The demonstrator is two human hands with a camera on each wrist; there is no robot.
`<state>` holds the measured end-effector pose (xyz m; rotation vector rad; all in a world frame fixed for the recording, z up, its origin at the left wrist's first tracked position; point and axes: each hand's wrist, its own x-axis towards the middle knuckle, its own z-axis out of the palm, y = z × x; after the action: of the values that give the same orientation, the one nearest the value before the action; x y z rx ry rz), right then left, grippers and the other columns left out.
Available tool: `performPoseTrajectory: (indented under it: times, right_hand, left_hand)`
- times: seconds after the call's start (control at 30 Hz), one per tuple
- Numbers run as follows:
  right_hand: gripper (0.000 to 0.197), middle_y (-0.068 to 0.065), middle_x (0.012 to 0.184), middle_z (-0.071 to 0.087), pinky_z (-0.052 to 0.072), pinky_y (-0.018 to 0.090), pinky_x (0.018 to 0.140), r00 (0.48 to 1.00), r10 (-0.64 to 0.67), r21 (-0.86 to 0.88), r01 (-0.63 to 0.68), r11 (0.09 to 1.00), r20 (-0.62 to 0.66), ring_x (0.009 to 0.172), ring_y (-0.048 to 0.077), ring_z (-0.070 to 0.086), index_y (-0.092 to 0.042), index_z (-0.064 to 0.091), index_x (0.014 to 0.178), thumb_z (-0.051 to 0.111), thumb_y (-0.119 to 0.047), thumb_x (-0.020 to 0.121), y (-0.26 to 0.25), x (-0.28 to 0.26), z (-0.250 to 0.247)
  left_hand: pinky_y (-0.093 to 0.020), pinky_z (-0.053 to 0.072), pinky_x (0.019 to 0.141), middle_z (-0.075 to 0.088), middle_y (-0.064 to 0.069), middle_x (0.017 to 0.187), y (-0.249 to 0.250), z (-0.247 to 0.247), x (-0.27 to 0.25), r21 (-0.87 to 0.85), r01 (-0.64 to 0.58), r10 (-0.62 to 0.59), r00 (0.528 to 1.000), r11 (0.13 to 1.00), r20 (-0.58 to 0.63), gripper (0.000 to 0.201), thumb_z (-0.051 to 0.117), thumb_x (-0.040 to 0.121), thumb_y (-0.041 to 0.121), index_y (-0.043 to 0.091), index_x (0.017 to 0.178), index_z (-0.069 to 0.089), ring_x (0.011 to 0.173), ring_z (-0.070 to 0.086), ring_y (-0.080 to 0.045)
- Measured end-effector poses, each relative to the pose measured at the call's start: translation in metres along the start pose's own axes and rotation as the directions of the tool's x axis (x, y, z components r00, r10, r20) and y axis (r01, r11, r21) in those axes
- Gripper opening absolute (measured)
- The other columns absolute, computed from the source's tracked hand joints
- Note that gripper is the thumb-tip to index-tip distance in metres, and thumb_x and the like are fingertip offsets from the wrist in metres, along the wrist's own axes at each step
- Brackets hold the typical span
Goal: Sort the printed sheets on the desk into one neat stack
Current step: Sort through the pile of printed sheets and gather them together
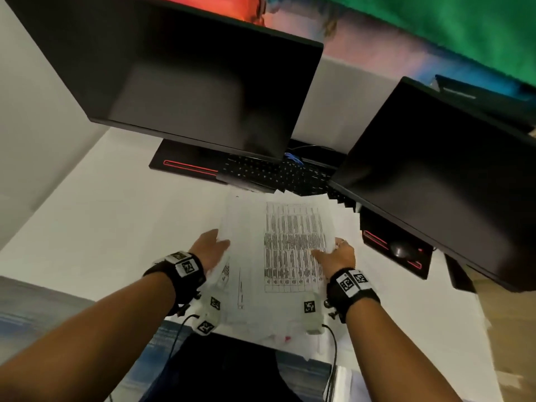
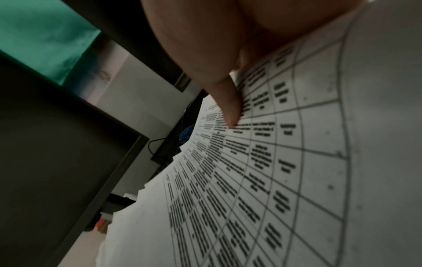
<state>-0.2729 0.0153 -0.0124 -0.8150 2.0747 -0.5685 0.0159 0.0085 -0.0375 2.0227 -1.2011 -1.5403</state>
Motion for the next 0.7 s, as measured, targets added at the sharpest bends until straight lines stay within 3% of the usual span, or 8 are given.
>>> performPoseTrajectory:
  times: [0.17, 0.27, 0.33, 0.43, 0.5, 0.57, 0.63, 0.7]
  right_hand:
    - [0.056, 0.011, 0.127, 0.059, 0.054, 0.04, 0.092, 0.999, 0.041, -0.027, -0.04, 0.999, 0.03, 0.12, 0.036, 0.059, -0.006, 0.045, 0.136, 0.071, -0.015, 0.087, 0.024, -0.027, 0.016]
    - [0.077, 0.012, 0.156, 0.035, 0.048, 0.038, 0.102, 0.989, 0.026, -0.144, -0.004, 0.99, 0.146, 0.138, 0.034, 0.044, -0.01, 0.018, 0.156, 0.063, -0.021, 0.095, 0.031, -0.035, 0.031]
    - [0.079, 0.013, 0.161, 0.026, 0.033, 0.038, 0.115, 0.995, -0.037, -0.18, 0.054, 0.982, 0.096, 0.145, 0.032, 0.033, -0.008, 0.01, 0.157, 0.06, -0.023, 0.097, 0.026, -0.033, 0.036]
    - [0.077, 0.017, 0.161, 0.022, 0.029, 0.037, 0.117, 0.988, -0.106, -0.213, 0.127, 0.969, 0.111, 0.146, 0.033, 0.028, -0.006, 0.006, 0.158, 0.053, -0.024, 0.1, 0.017, -0.036, 0.047]
    - [0.074, 0.017, 0.161, 0.022, 0.029, 0.043, 0.118, 0.985, -0.109, -0.25, 0.14, 0.958, 0.132, 0.146, 0.035, 0.027, -0.006, 0.009, 0.157, 0.05, -0.032, 0.101, 0.016, -0.033, 0.048]
    - [0.078, 0.014, 0.161, 0.021, 0.029, 0.05, 0.116, 0.997, -0.075, -0.36, 0.073, 0.93, 0.008, 0.144, 0.037, 0.026, -0.006, 0.016, 0.156, 0.051, -0.044, 0.098, 0.017, -0.027, 0.033]
    - [0.097, 0.011, 0.161, 0.019, 0.029, 0.056, 0.113, 0.989, 0.055, -0.393, -0.107, 0.913, -0.141, 0.142, 0.038, 0.023, -0.009, 0.014, 0.156, 0.064, -0.054, 0.087, 0.027, -0.018, 0.016]
    - [0.116, 0.011, 0.158, 0.021, 0.03, 0.057, 0.111, 0.985, 0.09, -0.471, -0.149, 0.869, -0.145, 0.14, 0.037, 0.024, -0.01, 0.012, 0.156, 0.075, -0.06, 0.073, 0.036, -0.018, 0.01]
  left_hand:
    - [-0.05, 0.049, 0.101, 0.065, -0.016, 0.125, -0.006, 0.007, 0.001, -0.078, -0.021, 0.015, 0.997, 0.997, -0.074, 0.03, 0.046, 0.101, 0.023, 0.009, 0.125, 0.059, 0.112, 0.062, -0.036]
    - [-0.047, 0.033, 0.117, 0.043, -0.009, 0.152, 0.005, 0.013, -0.009, -0.129, 0.03, -0.037, 0.998, 0.991, -0.05, 0.054, 0.038, 0.105, 0.04, 0.009, 0.149, 0.037, 0.139, 0.042, -0.032]
    - [-0.041, 0.041, 0.104, 0.05, -0.007, 0.144, 0.011, 0.015, -0.01, -0.036, -0.005, 0.004, 0.999, 0.999, -0.033, 0.056, 0.04, 0.104, 0.046, 0.008, 0.144, 0.038, 0.124, 0.051, -0.028]
    - [-0.034, 0.045, 0.081, 0.06, -0.009, 0.123, 0.013, 0.021, -0.007, 0.076, -0.034, 0.038, 0.998, 0.996, -0.046, 0.05, 0.059, 0.097, 0.037, 0.008, 0.134, 0.042, 0.102, 0.057, -0.025]
    - [-0.032, 0.045, 0.081, 0.06, -0.011, 0.123, 0.015, 0.024, -0.006, 0.152, -0.048, 0.06, 0.995, 0.987, -0.074, 0.049, 0.066, 0.094, 0.023, 0.008, 0.134, 0.042, 0.108, 0.059, -0.029]
    - [-0.03, 0.045, 0.086, 0.062, -0.009, 0.129, 0.013, 0.019, -0.005, 0.137, -0.108, 0.121, 0.988, 0.985, -0.092, 0.049, 0.068, 0.092, 0.014, 0.01, 0.135, 0.045, 0.116, 0.06, -0.029]
    - [-0.033, 0.047, 0.089, 0.064, -0.007, 0.129, 0.01, 0.005, -0.004, 0.086, -0.15, 0.159, 0.981, 0.985, -0.109, 0.048, 0.069, 0.09, 0.012, 0.014, 0.134, 0.049, 0.115, 0.061, -0.027]
    - [-0.036, 0.048, 0.092, 0.065, -0.007, 0.129, 0.007, -0.013, -0.006, 0.063, -0.167, 0.174, 0.976, 0.984, -0.13, 0.047, 0.069, 0.09, 0.012, 0.016, 0.134, 0.052, 0.117, 0.061, -0.027]
